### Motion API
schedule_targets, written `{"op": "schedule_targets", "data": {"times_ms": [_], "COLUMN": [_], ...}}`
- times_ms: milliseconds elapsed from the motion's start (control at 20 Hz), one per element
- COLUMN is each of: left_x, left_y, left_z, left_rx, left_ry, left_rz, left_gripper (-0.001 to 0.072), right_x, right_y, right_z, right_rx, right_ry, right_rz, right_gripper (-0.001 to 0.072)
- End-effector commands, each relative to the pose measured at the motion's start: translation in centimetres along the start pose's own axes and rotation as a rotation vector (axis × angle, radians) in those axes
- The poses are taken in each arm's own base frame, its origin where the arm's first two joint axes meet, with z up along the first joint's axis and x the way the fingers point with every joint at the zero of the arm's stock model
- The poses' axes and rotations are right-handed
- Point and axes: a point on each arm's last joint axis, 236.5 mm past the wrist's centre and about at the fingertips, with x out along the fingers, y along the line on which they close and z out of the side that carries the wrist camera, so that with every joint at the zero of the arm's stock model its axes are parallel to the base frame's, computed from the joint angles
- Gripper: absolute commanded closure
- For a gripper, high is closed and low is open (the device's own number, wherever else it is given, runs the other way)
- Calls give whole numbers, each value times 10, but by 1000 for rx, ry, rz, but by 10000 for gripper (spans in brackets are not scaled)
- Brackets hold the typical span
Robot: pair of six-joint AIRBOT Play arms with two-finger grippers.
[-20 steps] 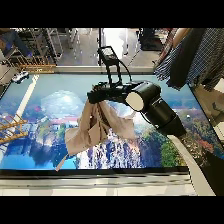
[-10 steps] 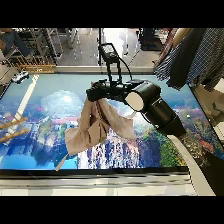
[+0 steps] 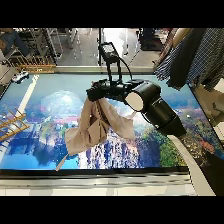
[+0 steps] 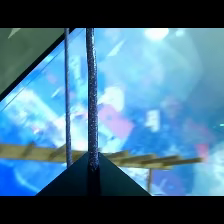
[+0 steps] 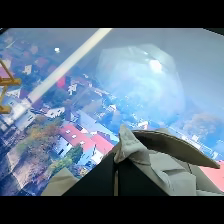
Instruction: Fold the clothes and pants, and hang the long-sleeved shirts on hangers.
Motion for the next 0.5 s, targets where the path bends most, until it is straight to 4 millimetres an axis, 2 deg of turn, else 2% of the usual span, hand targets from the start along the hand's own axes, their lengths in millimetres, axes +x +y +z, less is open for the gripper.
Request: {"op": "schedule_targets", "data": {"times_ms": [0, 50, 100, 150, 250, 350, 450], "left_x": [-105, -136, -158, -170, -177, -159, -156], "left_y": [-176, -222, -254, -279, -314, -344, -375], "left_z": [34, 13, -8, -34, -95, -143, -188], "left_rx": [413, 563, 636, 683, 775, 776, 812], "left_ry": [-230, -240, -224, -157, 44, 243, 367], "left_rz": [-580, -778, -939, -1065, -1246, -1272, -1347], "left_gripper": [688, 689, 689, 689, 689, 690, 690], "right_x": [-1, -2, -4, -7, -15, -23, -30], "right_y": [-19, -33, -53, -74, -115, -147, -172], "right_z": [2, 4, 6, 8, 9, 8, 7], "right_rx": [-11, 1, 33, 67, 119, 145, 151], "right_ry": [-4, -8, -13, -18, -24, -25, -28], "right_rz": [-45, -68, -101, -133, -196, -248, -289], "right_gripper": [690, 690, 690, 690, 690, 690, 690]}}
